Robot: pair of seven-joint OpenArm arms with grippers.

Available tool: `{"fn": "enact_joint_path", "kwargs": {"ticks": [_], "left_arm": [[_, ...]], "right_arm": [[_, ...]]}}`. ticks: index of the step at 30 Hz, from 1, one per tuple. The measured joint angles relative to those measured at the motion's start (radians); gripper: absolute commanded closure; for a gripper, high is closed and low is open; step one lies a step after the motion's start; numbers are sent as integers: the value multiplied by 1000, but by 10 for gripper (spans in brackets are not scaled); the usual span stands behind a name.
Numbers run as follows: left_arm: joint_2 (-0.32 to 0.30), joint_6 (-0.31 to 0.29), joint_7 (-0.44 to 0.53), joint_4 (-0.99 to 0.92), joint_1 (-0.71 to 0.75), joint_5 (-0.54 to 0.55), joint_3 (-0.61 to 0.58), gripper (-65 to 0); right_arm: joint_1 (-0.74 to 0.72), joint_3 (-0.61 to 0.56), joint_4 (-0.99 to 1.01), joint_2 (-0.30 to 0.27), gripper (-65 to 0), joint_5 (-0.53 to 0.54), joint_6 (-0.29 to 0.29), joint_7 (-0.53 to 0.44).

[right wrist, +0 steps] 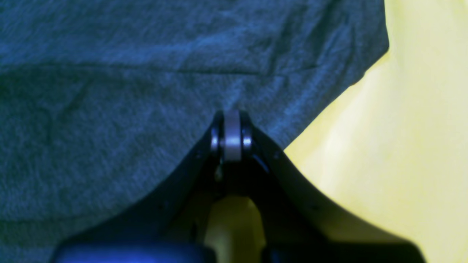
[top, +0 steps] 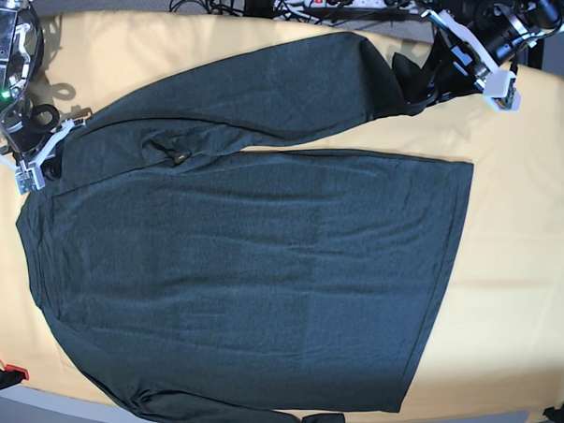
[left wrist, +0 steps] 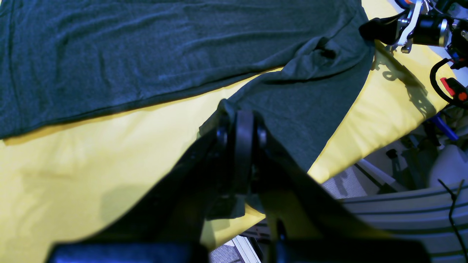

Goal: Fold the T-shirt properly
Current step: 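Lower the right gripper onto the shirt's shoulder edge and pin it, then carry the held sleeve with the left gripper across the shirt body toward the hem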

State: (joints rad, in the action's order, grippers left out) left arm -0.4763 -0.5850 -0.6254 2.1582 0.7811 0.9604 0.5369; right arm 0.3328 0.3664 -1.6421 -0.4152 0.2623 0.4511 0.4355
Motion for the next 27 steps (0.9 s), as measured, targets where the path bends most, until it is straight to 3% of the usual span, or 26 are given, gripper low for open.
{"fn": "enact_joint_path", "kwargs": {"ticks": [4,7,14,18,21,24,27], "left_arm": [[0,-3,0,0,0,16,0,0],[0,-105,0,0,-1,85,0,0],[-3,-104,-45,113,0,221,0,0],[-23,-107,-38,190,-17,222,0,0],[-56,-107,-38,183,-66,149,0,0],[-84,-106,24,183,-122,79,0,0],[-108,-108,23,183,-178,63,0,0]], "right_arm": [[3,0,0,0,0,0,-2,2],[3,0,0,0,0,0,-2,3],[6,0,0,0,0,1,-2,7],[11,0,0,0,0,8,-2,14],[11,0,0,-3,0,26,-2,33],[11,0,0,-1,0,27,-2,34],[11,0,0,0,0,27,-2,35]]}}
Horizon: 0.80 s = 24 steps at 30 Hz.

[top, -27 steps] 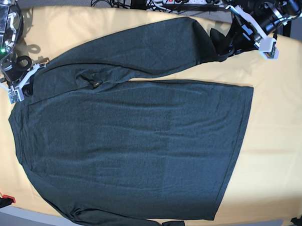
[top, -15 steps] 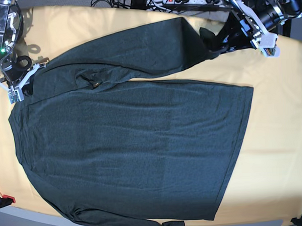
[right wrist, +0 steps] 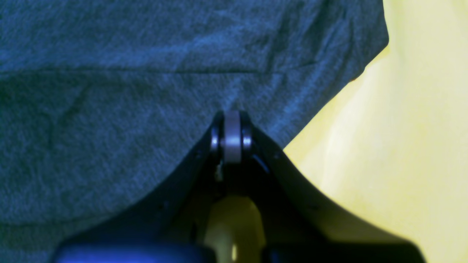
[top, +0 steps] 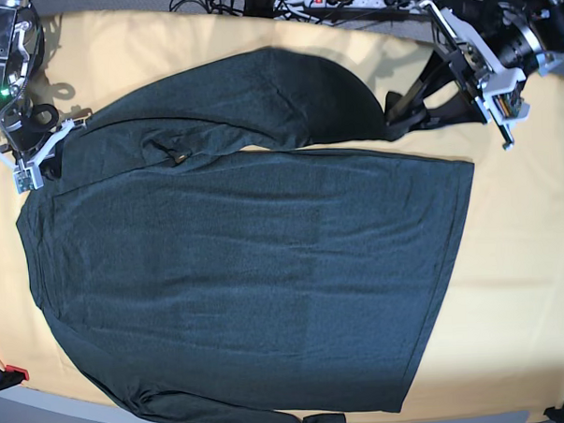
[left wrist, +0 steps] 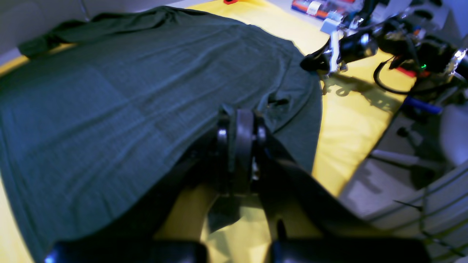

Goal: Fold the T-shirt properly
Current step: 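Carry the held sleeve with the left gripper across the shirt body toward the hem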

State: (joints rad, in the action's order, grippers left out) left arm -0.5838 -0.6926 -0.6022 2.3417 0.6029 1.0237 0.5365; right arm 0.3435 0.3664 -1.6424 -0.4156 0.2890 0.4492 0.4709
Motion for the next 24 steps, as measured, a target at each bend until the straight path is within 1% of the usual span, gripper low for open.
{"fn": "enact_joint_path", "kwargs": {"ticks": [2,5,7,8,10,13,19,22,24], "left_arm": [[-16,0,3,0,-33,0,-19,0],[-53,0,3,0,-97,-6,-115,0],[-73,-1,28,-8,-149,-62,-215,0],[-78,-1,53,-25,-177,-90,-266,0],[-84,-1,69,-67,-239,-151,-359,0],[-84,-2,73,-123,-335,-179,-478,0],[-77,-2,78,-237,-556,-178,-673,0],[-47,-2,78,-306,-666,-182,-724,0],[-14,-2,79,-361,-730,-183,-739,0]], "right_arm": [[0,0,0,0,0,0,0,1],[0,0,0,0,0,0,0,1],[0,0,0,0,0,0,0,1],[0,0,0,0,0,-1,0,2],[0,0,0,0,0,-1,0,2],[0,1,0,0,0,-2,0,11],[0,2,0,0,0,-4,0,19],[0,2,0,0,0,-4,0,19],[-1,2,0,0,0,-4,0,20]]}}
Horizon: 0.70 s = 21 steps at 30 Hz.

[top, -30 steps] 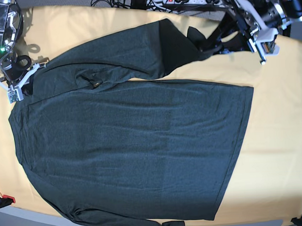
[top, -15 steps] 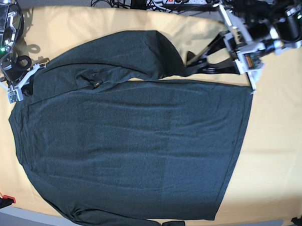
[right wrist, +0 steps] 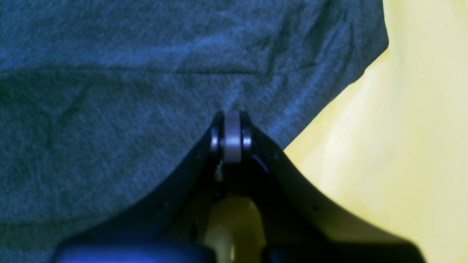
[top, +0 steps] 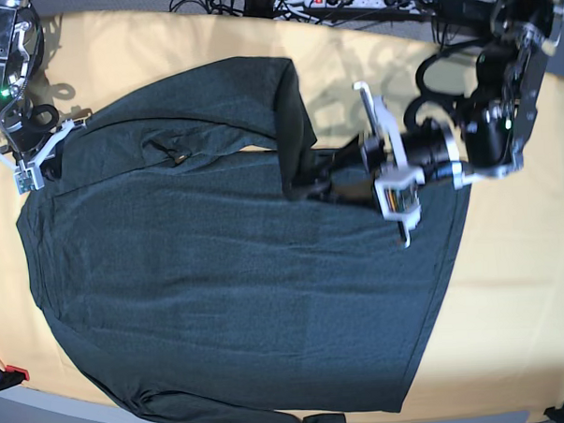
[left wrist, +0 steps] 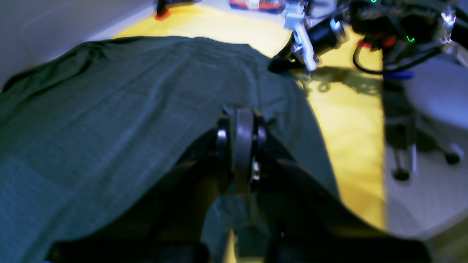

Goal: Fold the T-shirt properly
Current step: 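Carry the held sleeve with the left gripper across the shirt body toward the hem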

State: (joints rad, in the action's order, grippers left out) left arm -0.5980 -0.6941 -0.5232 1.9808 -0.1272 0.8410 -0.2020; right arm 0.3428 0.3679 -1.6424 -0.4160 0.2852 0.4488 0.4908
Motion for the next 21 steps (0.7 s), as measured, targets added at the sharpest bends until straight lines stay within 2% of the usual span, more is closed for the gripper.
{"fn": "enact_joint_path", "kwargs": {"ticks": [12,21], "left_arm": [[180,0,-1,-439,-319,8,-2,0],[283,2,-1,-693,-505,8,-2,0]], "right_arm": [[12,0,-1,0,0,-23,0,-4],[12,0,-1,0,0,-23,0,-4]]}}
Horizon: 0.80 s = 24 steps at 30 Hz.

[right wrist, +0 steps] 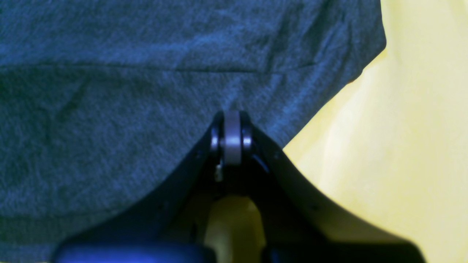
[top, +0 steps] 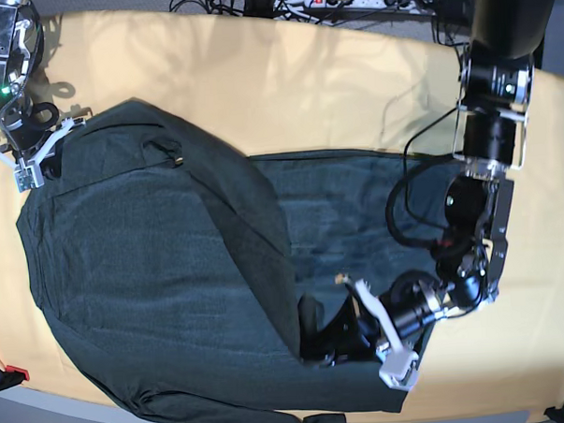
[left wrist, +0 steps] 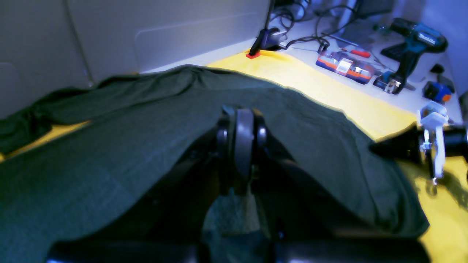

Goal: Fold the T-shirt properly
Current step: 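Carry the held sleeve with the left gripper across the shirt body toward the hem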

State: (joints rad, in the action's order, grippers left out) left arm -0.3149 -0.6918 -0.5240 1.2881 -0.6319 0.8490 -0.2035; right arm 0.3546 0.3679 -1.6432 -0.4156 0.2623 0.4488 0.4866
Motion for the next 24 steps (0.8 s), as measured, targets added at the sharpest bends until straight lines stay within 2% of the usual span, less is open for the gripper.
{"fn": "enact_joint_path", "kwargs": {"ticks": [9,19,24], "left_arm": [[43,-1,11,-147,-131,-1,0,0],[43,3,153,-272,-150,-149,0,0],[46,60,250,-328,-150,-239,0,0]], "right_arm": [[0,0,0,0,0,0,0,0],[0,0,0,0,0,0,0,0],[0,0,0,0,0,0,0,0]]}}
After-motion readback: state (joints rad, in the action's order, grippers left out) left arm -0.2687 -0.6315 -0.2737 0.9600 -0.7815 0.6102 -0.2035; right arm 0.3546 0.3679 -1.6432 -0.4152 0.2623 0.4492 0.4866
